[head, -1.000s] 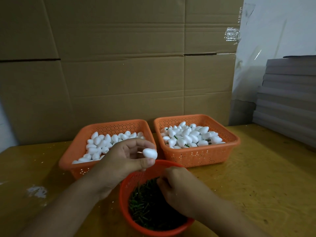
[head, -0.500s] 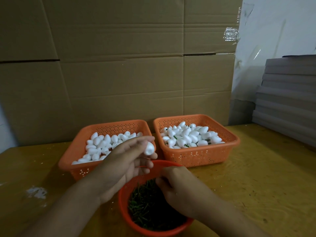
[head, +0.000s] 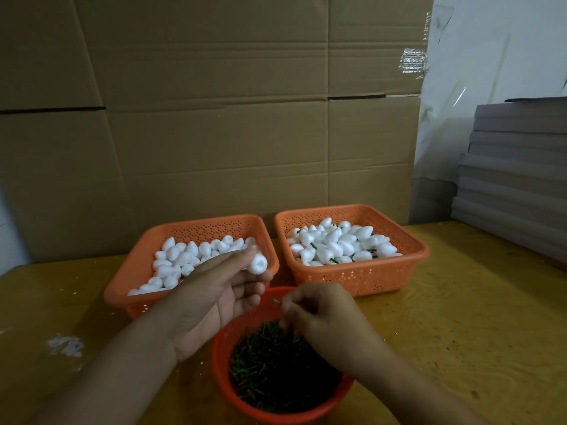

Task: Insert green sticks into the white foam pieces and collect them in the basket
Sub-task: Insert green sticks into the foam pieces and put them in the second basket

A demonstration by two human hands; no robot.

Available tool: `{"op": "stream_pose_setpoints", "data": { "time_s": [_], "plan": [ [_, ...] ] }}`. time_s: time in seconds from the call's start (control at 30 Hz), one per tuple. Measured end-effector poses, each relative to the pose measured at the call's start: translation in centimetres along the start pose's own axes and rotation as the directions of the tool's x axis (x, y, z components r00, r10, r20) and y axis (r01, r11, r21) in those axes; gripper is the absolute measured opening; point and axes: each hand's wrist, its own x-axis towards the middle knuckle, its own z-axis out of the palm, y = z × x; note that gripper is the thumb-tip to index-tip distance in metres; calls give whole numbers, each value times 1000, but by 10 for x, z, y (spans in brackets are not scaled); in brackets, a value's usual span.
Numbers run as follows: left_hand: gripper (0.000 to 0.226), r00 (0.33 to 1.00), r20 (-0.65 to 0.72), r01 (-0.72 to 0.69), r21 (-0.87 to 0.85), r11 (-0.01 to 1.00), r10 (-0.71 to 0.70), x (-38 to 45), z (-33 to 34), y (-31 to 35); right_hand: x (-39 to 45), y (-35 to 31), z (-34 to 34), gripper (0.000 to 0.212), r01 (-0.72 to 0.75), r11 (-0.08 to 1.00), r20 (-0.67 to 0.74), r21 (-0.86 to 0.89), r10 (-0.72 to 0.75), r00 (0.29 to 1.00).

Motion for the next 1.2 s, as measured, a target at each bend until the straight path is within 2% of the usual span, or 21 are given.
{"op": "stream_pose_setpoints", "data": {
  "time_s": [0.03, 0.1, 0.2, 0.33, 0.67, 0.7, 0.77, 0.87, 0.93, 1.0, 1.07, 1.13, 1.2],
  "plan": [
    [27, 1000, -9, -9, 11, 1000, 9, 0, -1, 0, 0, -1, -1, 17, -48, 986, -2, 159, 49, 999],
    [27, 1000, -15, -22, 20, 1000, 22, 0, -2, 0, 0, -4, -4, 11, -124, 890, 31, 438, 123, 992],
    [27, 1000, -12, -25, 23, 999, 25, 0, -3, 1, -1, -8, -7, 8, -155, 770, 54, 619, 156, 986],
    [32, 1000, 0, -21, 25, 999, 21, 1, -4, 0, 0, -10, -7, 4, -152, 721, 49, 677, 162, 986],
    [32, 1000, 10, -11, 16, 1000, 11, 2, -8, -2, -1, -9, -6, 7, -155, 717, 65, 680, 152, 986],
    [31, 1000, 11, -9, 14, 1000, 8, 2, -8, -2, -1, -9, -5, 5, -136, 727, 37, 673, 151, 988],
    [27, 1000, 14, -12, 1, 1000, 12, 2, -8, -2, 0, -6, -5, 2, -57, 798, -103, 600, 148, 984],
    [30, 999, 14, -31, -29, 999, 31, 1, -9, -1, 1, 1, -5, 6, 28, 953, -323, 302, 75, 943],
    [42, 998, 7, -57, -18, 998, 57, 1, -9, -1, -1, 3, -5, 13, 73, 986, -372, 151, -11, 928],
    [44, 995, 2, -102, 42, 994, 102, -1, -10, -1, -3, 2, -3, 18, 140, 990, -410, 5, -126, 903],
    [37, 983, -6, -176, 234, 956, 183, -3, -8, -1, -4, 2, -1, 21, 212, 972, -432, -106, -237, 870],
    [33, 948, -2, -271, 518, 811, 318, -5, -8, -2, -5, 2, 0, 20, 238, 959, -429, -153, -281, 858],
    [37, 904, 26, -323, 694, 643, 427, -4, -10, -3, -5, 3, 0, 20, 241, 957, -417, -164, -288, 862]
  ]
}}
